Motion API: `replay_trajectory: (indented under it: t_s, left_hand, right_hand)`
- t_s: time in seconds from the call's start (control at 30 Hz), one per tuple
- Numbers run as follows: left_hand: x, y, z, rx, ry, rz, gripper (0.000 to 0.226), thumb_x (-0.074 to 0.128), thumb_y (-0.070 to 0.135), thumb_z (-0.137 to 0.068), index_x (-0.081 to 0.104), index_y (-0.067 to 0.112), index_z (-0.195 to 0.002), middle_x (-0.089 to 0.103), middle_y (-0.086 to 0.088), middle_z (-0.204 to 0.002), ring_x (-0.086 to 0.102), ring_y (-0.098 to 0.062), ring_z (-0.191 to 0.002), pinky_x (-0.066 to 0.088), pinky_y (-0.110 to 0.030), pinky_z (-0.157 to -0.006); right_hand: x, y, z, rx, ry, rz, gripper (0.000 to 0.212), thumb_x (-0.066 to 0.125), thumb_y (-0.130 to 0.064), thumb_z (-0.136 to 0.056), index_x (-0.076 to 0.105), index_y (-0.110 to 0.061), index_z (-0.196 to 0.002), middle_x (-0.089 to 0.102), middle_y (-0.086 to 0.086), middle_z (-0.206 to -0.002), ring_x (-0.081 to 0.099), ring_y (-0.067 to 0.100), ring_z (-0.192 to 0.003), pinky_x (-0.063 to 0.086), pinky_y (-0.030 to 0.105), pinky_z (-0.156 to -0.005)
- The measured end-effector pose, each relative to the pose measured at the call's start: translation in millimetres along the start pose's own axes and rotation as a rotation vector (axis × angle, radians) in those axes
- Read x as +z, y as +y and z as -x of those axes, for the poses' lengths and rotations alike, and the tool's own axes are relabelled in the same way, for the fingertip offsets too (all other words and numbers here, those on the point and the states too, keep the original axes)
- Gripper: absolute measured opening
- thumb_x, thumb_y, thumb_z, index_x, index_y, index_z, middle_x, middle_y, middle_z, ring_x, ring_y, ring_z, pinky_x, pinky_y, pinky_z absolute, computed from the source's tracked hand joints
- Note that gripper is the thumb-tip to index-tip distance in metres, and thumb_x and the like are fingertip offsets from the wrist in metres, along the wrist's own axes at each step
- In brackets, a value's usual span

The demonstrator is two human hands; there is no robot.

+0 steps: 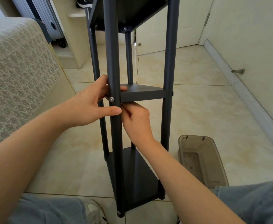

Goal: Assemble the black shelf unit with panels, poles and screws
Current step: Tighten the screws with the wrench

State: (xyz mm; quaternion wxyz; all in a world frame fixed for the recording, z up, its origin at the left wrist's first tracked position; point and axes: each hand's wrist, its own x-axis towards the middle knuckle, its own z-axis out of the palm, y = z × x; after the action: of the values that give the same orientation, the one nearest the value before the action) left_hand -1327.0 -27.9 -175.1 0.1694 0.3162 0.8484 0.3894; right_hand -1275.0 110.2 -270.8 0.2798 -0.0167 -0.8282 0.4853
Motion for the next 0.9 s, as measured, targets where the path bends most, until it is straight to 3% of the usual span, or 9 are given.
replay_trajectory:
  t_s: [0.07, 0.2, 0.4, 0.57, 0.73, 0.83, 0.9]
  left_hand:
    - [1, 2, 0, 0.002, -0.001, -0.016, 0.075, 0.076, 0.015, -0.083, 0.032, 0.034, -0.141, 0.055, 0.019, -0.138, 0.045, 0.002, -0.135, 0.032, -0.033, -0.12]
    - [2, 4, 2, 0.002, -0.001, -0.032, 0.079, 0.075, 0.014, -0.083, 0.03, 0.03, -0.146, 0.054, 0.014, -0.142, 0.044, -0.003, -0.137, 0.031, -0.037, -0.121]
    - [2, 5, 2, 0.005, -0.008, -0.025, 0.078, 0.075, 0.014, -0.083, 0.03, 0.03, -0.145, 0.054, 0.014, -0.141, 0.044, -0.004, -0.138, 0.031, -0.039, -0.121]
    - [2, 4, 1, -0.002, -0.006, -0.029, 0.082, 0.076, 0.019, -0.081, 0.029, 0.03, -0.147, 0.053, 0.013, -0.144, 0.043, -0.007, -0.139, 0.031, -0.043, -0.121]
    - [2, 5, 1, 0.0, 0.0, -0.032, 0.087, 0.076, 0.028, -0.076, 0.028, 0.03, -0.148, 0.051, 0.01, -0.145, 0.043, -0.009, -0.139, 0.032, -0.045, -0.12]
    - [1, 5, 1, 0.002, 0.002, -0.025, 0.089, 0.074, 0.034, -0.071, 0.028, 0.032, -0.147, 0.052, 0.009, -0.145, 0.045, -0.008, -0.138, 0.032, -0.041, -0.12]
    - [0, 3, 1, 0.007, 0.003, -0.017, 0.083, 0.077, 0.025, -0.077, 0.029, 0.034, -0.145, 0.053, 0.011, -0.144, 0.046, -0.005, -0.137, 0.032, -0.039, -0.12]
  right_hand:
    - [-3, 1, 5, 0.027, -0.039, -0.002, 0.014, 0.058, -0.009, -0.096, 0.072, -0.004, -0.095, 0.07, 0.004, -0.084, 0.06, 0.01, -0.076, 0.042, 0.008, -0.075]
    - [-9, 3, 14, 0.073, -0.078, -0.005, 0.016, 0.057, -0.013, -0.097, 0.068, -0.012, -0.085, 0.052, -0.021, -0.069, 0.053, -0.002, -0.067, 0.039, 0.004, -0.066]
    - [-21, 0, 21, 0.094, -0.118, 0.01, 0.019, 0.055, -0.018, -0.098, 0.067, -0.015, -0.084, 0.054, -0.021, -0.07, 0.056, 0.002, -0.078, 0.041, 0.006, -0.068]
    - [-27, -5, 20, 0.088, -0.154, 0.06, 0.019, 0.055, -0.02, -0.099, 0.069, -0.016, -0.086, 0.051, -0.022, -0.067, 0.055, 0.0, -0.068, 0.038, 0.006, -0.062]
    - [-27, -10, 17, 0.06, -0.107, 0.091, 0.02, 0.056, -0.019, -0.098, 0.072, -0.01, -0.092, 0.058, -0.01, -0.071, 0.056, 0.006, -0.066, 0.039, 0.011, -0.064]
    - [-26, -11, 12, 0.009, -0.05, 0.122, 0.017, 0.059, -0.016, -0.097, 0.074, -0.009, -0.092, 0.059, -0.009, -0.073, 0.052, 0.001, -0.065, 0.038, 0.004, -0.065]
    - [-24, -11, 9, -0.004, -0.031, 0.137, 0.016, 0.06, -0.014, -0.096, 0.075, -0.008, -0.094, 0.063, -0.005, -0.075, 0.05, -0.001, -0.064, 0.038, 0.001, -0.067]
